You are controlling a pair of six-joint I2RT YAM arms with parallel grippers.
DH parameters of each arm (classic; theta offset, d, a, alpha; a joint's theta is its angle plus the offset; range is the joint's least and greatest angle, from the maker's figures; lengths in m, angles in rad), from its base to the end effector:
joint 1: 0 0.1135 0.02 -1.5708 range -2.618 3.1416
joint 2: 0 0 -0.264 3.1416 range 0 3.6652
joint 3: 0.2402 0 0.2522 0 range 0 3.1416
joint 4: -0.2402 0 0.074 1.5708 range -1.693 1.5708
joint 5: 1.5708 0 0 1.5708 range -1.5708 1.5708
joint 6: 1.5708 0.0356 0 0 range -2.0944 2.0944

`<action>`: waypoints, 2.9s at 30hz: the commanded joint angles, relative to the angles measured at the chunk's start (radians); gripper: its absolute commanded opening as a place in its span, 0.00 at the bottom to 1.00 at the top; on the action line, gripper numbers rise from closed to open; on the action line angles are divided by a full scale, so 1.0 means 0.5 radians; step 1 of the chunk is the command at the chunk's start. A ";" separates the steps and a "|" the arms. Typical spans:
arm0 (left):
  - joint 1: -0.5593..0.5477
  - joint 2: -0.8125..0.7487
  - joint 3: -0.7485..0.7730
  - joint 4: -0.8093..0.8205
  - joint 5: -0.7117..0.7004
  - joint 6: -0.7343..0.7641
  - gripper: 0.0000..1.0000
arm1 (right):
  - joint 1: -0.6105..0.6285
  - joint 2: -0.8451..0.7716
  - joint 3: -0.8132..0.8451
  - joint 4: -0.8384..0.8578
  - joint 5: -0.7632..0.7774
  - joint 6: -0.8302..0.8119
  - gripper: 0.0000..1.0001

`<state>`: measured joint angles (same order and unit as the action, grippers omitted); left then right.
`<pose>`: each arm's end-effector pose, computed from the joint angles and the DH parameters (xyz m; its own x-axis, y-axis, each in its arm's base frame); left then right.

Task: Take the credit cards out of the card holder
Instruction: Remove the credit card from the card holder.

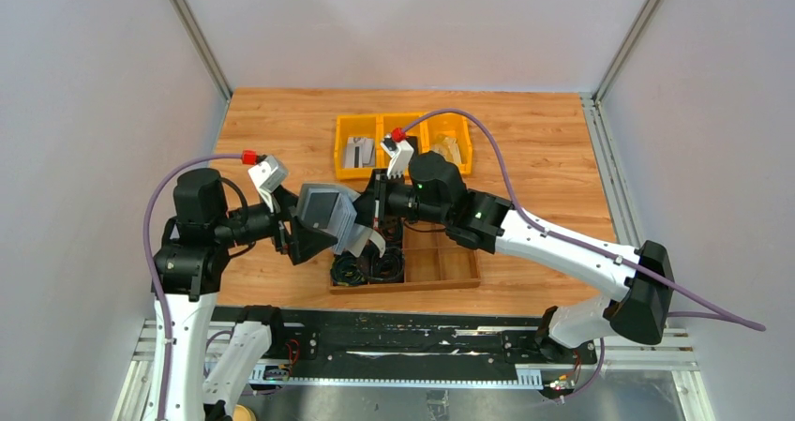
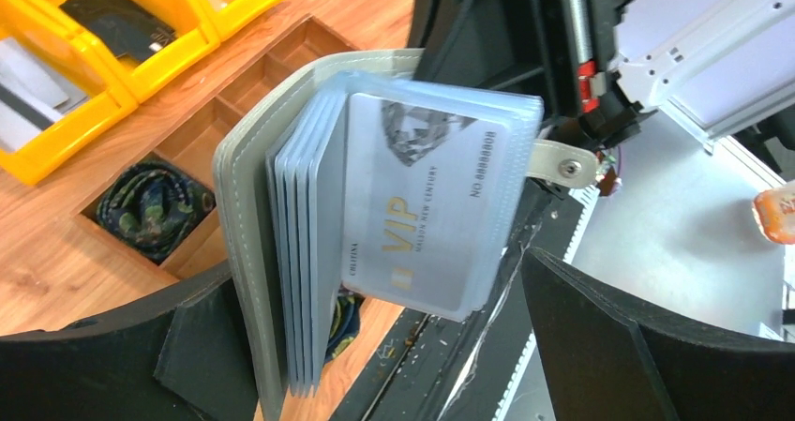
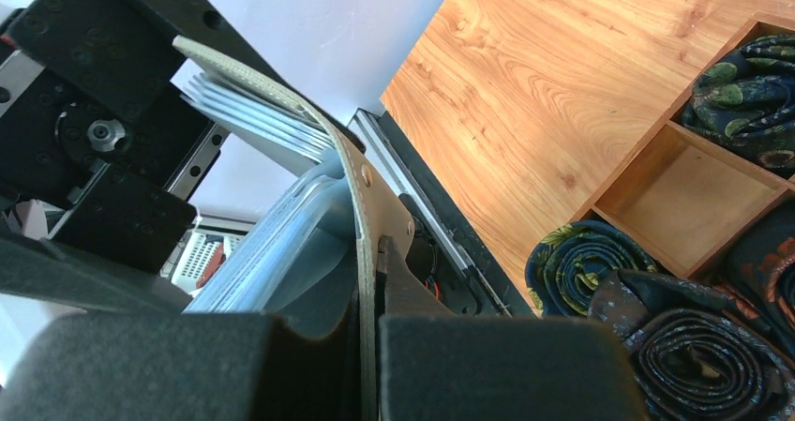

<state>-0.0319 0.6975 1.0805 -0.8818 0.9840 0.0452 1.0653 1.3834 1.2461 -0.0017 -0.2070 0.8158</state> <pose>0.1037 -0.0330 0.3854 -0.4438 0.0392 -0.8953 0.7694 0.5289 -0.3583 0.1531 0.2918 0.3837 -0.7413 0.1324 -0.6579 -0.6055 0.2910 0.7408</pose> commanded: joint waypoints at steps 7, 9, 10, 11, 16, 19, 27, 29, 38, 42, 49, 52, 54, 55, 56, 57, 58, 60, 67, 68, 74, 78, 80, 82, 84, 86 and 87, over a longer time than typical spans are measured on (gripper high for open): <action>0.003 -0.024 -0.032 0.043 0.113 0.053 0.91 | 0.035 -0.057 -0.016 0.151 -0.029 -0.003 0.00; 0.005 -0.006 0.005 -0.004 0.089 0.109 0.87 | 0.035 -0.095 -0.073 0.222 -0.046 0.003 0.00; 0.003 0.005 0.027 -0.030 0.088 0.134 0.86 | 0.033 -0.113 -0.105 0.265 -0.065 0.006 0.00; 0.005 0.016 0.053 -0.064 0.091 0.148 0.86 | 0.032 -0.131 -0.136 0.308 -0.080 0.008 0.00; 0.005 0.058 0.169 -0.140 0.179 0.172 0.91 | 0.029 -0.190 -0.236 0.448 -0.166 0.001 0.00; 0.005 0.061 0.196 -0.156 0.205 0.175 0.90 | 0.024 -0.217 -0.269 0.493 -0.206 -0.001 0.00; 0.004 0.140 0.280 -0.289 0.175 0.296 0.45 | 0.005 -0.309 -0.337 0.609 -0.321 -0.019 0.00; 0.003 0.158 0.310 -0.292 0.163 0.295 0.35 | 0.005 -0.325 -0.352 0.644 -0.362 -0.024 0.00; 0.003 0.216 0.398 -0.256 0.109 0.154 0.03 | -0.104 -0.335 -0.378 0.497 -0.548 -0.039 0.59; 0.002 0.192 0.390 -0.224 0.018 0.122 0.00 | -0.269 -0.395 -0.412 0.380 -0.597 -0.039 0.75; 0.004 0.107 0.323 -0.214 -0.171 0.243 0.00 | -0.400 -0.457 -0.267 0.196 -0.524 -0.175 0.80; 0.003 0.093 0.322 -0.215 -0.150 0.249 0.00 | -0.398 -0.417 -0.198 0.212 -0.568 -0.204 0.81; 0.003 0.099 0.324 -0.216 -0.117 0.244 0.00 | -0.390 -0.360 -0.172 0.270 -0.623 -0.195 0.81; 0.002 0.099 0.322 -0.215 -0.103 0.242 0.00 | -0.383 -0.331 -0.151 0.288 -0.656 -0.195 0.81; 0.003 0.104 0.321 -0.214 -0.088 0.235 0.00 | -0.373 -0.300 -0.126 0.292 -0.683 -0.210 0.81; 0.004 0.110 0.319 -0.213 -0.084 0.225 0.00 | -0.357 -0.271 -0.098 0.289 -0.703 -0.233 0.81; 0.003 0.113 0.319 -0.213 -0.068 0.211 0.00 | -0.336 -0.245 -0.080 0.282 -0.716 -0.276 0.82; 0.005 0.117 0.313 -0.213 -0.003 0.179 0.00 | -0.291 -0.191 -0.055 0.288 -0.729 -0.354 0.82; 0.004 0.143 0.318 -0.211 0.206 0.059 0.01 | -0.241 -0.119 -0.060 0.417 -0.996 -0.377 0.79; 0.004 0.158 0.309 -0.206 0.246 0.028 0.01 | -0.234 -0.114 -0.064 0.435 -1.039 -0.372 0.72; 0.003 0.272 0.268 -0.173 0.531 -0.203 0.11 | -0.230 -0.126 -0.123 0.573 -1.244 -0.316 0.21; 0.003 0.317 0.254 -0.172 0.667 -0.263 0.44 | -0.231 -0.208 -0.227 0.720 -1.323 -0.302 0.06; 0.004 0.319 0.257 -0.172 0.676 -0.268 0.56 | -0.231 -0.241 -0.239 0.721 -1.325 -0.315 0.00; 0.004 0.315 0.257 -0.173 0.674 -0.268 0.61 | -0.231 -0.253 -0.243 0.724 -1.333 -0.323 0.00; 0.005 0.311 0.251 -0.169 0.692 -0.268 0.58 | -0.230 -0.255 -0.240 0.717 -1.342 -0.320 0.00; 0.005 0.302 0.239 -0.166 0.728 -0.275 0.50 | -0.231 -0.261 -0.243 0.715 -1.350 -0.324 0.00; 0.005 0.297 0.232 -0.165 0.750 -0.277 0.45 | -0.233 -0.265 -0.246 0.711 -1.353 -0.322 0.00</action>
<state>-0.0296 0.8593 1.2121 -0.9779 1.2934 -0.0677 0.9413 1.2888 1.1229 0.2832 -0.8440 0.6582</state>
